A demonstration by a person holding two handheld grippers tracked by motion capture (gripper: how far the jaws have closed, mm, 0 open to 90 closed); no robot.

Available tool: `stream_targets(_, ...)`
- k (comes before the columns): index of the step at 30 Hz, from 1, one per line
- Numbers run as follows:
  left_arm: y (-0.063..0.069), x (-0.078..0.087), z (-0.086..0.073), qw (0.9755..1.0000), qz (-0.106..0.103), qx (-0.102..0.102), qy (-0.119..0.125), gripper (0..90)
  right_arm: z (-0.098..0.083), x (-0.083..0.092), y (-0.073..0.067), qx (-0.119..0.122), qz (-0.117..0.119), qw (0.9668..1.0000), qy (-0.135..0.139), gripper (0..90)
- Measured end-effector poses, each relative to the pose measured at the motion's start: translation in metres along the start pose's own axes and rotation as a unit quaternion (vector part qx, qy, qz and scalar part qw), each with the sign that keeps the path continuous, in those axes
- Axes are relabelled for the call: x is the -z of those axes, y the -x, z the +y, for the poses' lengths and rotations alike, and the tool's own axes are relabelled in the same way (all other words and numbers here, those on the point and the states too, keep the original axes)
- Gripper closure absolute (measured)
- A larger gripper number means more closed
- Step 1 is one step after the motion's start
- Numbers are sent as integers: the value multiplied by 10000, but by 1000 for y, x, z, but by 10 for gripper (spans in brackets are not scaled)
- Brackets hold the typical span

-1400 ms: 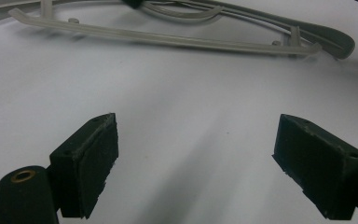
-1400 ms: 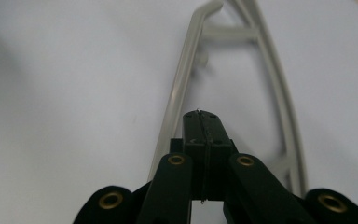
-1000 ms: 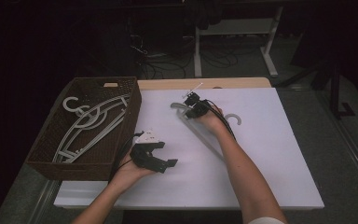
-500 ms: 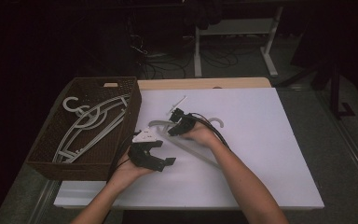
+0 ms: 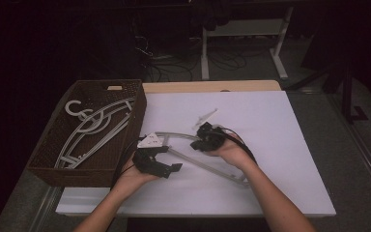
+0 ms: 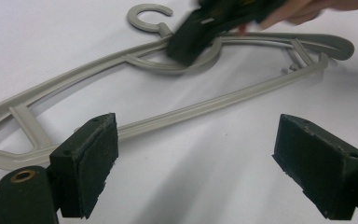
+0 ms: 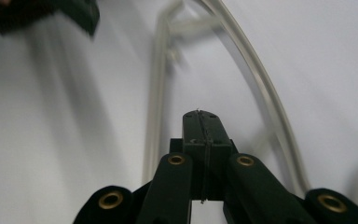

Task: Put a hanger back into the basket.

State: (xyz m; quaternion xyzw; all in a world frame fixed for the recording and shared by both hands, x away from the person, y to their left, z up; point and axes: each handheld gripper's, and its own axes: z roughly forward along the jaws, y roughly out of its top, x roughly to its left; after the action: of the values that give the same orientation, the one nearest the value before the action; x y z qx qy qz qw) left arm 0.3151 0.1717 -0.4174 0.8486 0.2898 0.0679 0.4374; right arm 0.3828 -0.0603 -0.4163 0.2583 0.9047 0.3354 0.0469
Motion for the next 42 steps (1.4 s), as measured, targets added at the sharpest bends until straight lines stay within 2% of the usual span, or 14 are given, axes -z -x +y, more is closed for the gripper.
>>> stream_targets(3,1,-1,0,10000,-10,-8,-14,133,-28,22,0,-236,-226,9995,-35,889)
stream_targets(9,3,-3,0,10000,-17,-28,-57,133,-72,49,0,-469,-629,9965,-295,889)
stream_targets(15,2,-3,-1,10000,-4,-6,-56,133,-102,61,0,-704,-869,9923,-537,889)
stream_targets(18,1,-3,-1,10000,-2,-1,-55,133,-108,62,1,-782,-925,9907,-614,889)
stream_targets(19,0,-3,-1,10000,6,1,-66,133,-116,64,2,-869,-1002,9886,-713,889)
stream_targets(22,1,-3,-1,10000,5,2,-60,133,-119,64,4,-897,-999,9884,-704,889)
stream_targets(27,2,-3,-1,10000,0,-9,-71,133,-120,67,16,-949,-1255,9848,-739,889)
stream_targets(31,1,-3,-2,10000,-5,3,-67,133,-121,70,36,-997,-1596,9788,-808,889)
stream_targets(37,1,-3,-2,10000,-1,-2,-77,133,-120,72,75,-1170,-2103,9670,-838,889)
stream_targets(40,1,-3,-2,10000,-9,-5,-88,133,-118,72,85,-1264,-2131,9661,-721,889)
stream_targets(41,1,-3,-2,10000,-9,-2,-90,133,-118,73,85,-1335,-2094,9666,-630,889)
stream_targets(42,1,-3,-2,10000,-19,8,-85,133,-117,75,83,-1405,-1980,9690,-465,889)
